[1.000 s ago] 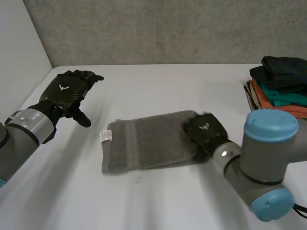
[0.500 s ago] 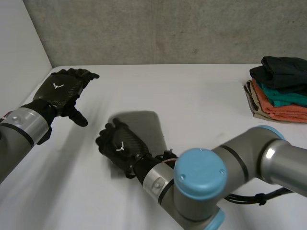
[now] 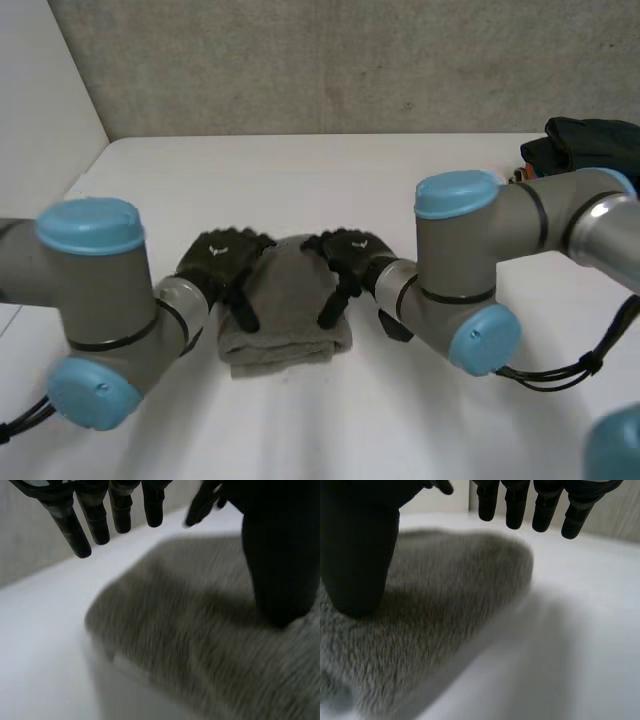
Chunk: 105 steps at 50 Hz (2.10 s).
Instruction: Fold the laundry.
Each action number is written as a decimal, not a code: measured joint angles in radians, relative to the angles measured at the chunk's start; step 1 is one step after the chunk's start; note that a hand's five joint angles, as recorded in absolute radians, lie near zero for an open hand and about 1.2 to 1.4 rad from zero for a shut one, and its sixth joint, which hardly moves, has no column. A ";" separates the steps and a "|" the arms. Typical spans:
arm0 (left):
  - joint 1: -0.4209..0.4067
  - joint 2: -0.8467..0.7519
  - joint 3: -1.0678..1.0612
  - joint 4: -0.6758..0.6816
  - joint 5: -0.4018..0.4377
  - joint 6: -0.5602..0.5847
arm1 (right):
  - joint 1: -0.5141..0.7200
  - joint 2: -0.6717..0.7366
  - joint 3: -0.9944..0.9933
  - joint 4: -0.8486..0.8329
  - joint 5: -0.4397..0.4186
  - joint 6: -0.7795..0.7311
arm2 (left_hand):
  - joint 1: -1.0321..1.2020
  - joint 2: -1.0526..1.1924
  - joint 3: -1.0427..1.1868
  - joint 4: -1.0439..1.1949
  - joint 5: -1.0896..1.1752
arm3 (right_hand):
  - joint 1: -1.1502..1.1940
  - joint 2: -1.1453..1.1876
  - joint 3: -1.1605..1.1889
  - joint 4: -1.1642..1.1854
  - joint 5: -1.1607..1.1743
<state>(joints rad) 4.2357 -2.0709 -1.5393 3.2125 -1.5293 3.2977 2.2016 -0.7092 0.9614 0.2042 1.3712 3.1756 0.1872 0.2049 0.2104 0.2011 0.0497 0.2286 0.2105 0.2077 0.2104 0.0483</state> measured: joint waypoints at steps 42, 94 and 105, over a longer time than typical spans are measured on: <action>0.203 0.380 0.124 -0.349 0.946 -0.071 | 0.328 -0.264 0.646 -0.682 0.287 -0.530 | -0.022 -0.002 0.000 0.000 0.000 | 0.004 0.009 0.024 0.023 0.019; 0.234 0.453 0.142 -0.119 0.792 -0.254 | 0.022 -0.207 0.155 -0.868 0.231 -0.522 | -0.022 -0.002 0.000 0.000 0.000 | 0.784 0.943 0.948 0.984 0.885; 0.218 0.481 0.142 0.040 0.738 -0.413 | -0.324 -0.306 0.125 -0.971 0.179 -0.421 | -0.022 -0.002 0.000 0.000 0.000 | 0.784 0.943 0.948 0.985 0.886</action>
<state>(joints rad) 4.4537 -1.5895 -1.3970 3.2527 -0.7914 2.8849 1.8771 -1.0150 1.0867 -0.7670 1.5504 2.7548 0.1651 0.2025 0.2104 0.2011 0.0496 1.0126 1.1531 1.1560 1.1953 0.9340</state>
